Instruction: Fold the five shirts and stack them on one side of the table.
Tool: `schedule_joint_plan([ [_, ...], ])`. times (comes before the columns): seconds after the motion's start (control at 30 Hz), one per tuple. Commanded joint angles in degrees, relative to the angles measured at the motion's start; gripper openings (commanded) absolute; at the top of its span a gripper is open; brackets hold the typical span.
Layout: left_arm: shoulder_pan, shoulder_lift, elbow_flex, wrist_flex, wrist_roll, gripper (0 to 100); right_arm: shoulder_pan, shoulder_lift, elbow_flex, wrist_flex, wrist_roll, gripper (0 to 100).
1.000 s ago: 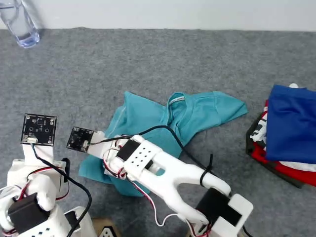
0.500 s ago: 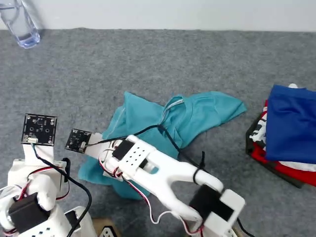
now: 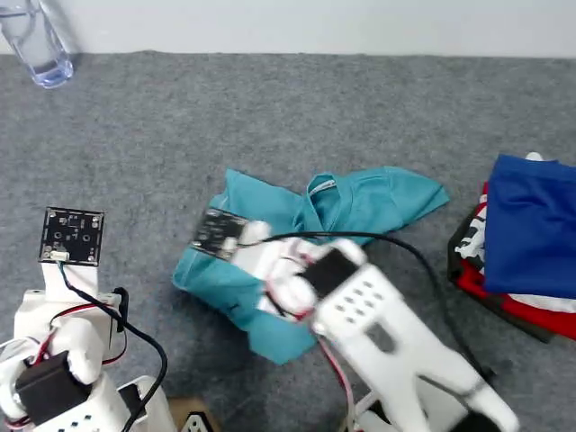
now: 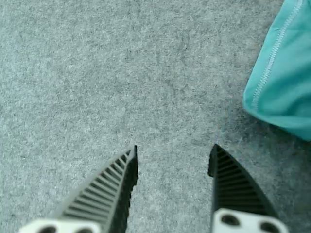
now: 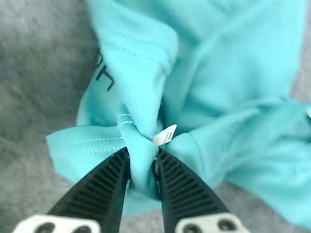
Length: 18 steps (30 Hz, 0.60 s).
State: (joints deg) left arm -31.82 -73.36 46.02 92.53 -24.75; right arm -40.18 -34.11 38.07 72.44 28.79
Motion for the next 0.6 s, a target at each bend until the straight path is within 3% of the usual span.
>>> schedule_joint_plan([
  [0.0,0.0,-0.4,-0.1,-1.1,0.5,23,4.4,-8.0,4.3,0.0,2.7,4.0],
  [0.2,0.0,-0.4,-0.1,-1.1,0.5,23,5.6,-10.3,9.1,0.3,2.5,27.7],
  [0.33,-0.1,-0.4,-0.1,-1.1,0.5,23,4.6,-10.4,8.9,0.2,2.5,25.8],
  [0.57,-0.1,-0.4,0.1,-1.1,0.5,23,-3.6,-10.4,9.0,1.5,2.5,25.5],
])
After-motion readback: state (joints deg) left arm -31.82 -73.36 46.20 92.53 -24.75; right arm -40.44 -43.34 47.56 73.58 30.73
